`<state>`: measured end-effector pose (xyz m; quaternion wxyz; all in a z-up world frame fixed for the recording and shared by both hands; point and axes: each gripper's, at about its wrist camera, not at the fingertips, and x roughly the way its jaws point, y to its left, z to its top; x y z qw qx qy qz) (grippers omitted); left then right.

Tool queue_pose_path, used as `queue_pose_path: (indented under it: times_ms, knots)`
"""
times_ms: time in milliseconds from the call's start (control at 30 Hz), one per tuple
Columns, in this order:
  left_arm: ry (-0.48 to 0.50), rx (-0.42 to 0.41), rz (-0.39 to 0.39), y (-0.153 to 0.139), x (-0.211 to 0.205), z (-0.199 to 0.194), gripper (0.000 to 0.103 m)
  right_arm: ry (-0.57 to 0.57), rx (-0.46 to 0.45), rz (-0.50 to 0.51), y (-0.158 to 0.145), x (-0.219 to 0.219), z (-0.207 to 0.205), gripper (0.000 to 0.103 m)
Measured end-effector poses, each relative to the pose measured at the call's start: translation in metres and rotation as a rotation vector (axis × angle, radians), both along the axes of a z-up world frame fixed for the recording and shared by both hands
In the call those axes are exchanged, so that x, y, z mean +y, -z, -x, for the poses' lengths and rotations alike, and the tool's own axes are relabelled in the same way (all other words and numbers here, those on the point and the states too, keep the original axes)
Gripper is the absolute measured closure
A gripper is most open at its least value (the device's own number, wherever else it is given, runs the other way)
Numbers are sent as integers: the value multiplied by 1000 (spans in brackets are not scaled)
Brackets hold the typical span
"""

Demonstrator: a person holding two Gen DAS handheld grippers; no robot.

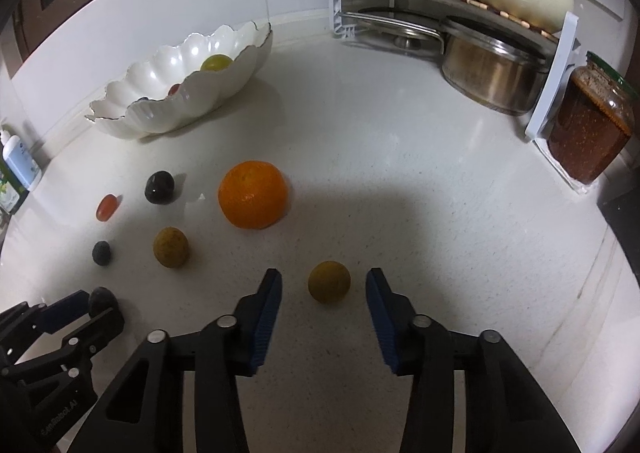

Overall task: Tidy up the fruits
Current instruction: 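Lower left tool toward a black plum while right tool approaches a small brown fruit, then close left tool on the black plum while right tool grasps the small brown fruit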

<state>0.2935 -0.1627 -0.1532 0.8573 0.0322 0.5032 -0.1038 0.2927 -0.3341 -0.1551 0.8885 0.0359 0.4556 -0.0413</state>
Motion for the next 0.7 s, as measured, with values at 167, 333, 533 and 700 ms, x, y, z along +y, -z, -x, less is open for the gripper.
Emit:
queue_pose_path:
  times_ms: [167,333,533,700]
  knots:
    - [-3,4,5,1,1,0,68,5,8,1,2,-1,-2,67]
    - [1,4,6,1,0,0,75,0,16,1,4,-1,-3,78]
    - [-5,9,31,0,3,-1,75,-3,8,2,3,-1,-1,79]
    - [-8,-5,40,-4,7,0,76,-19,-6,2,-3,4,2,79]
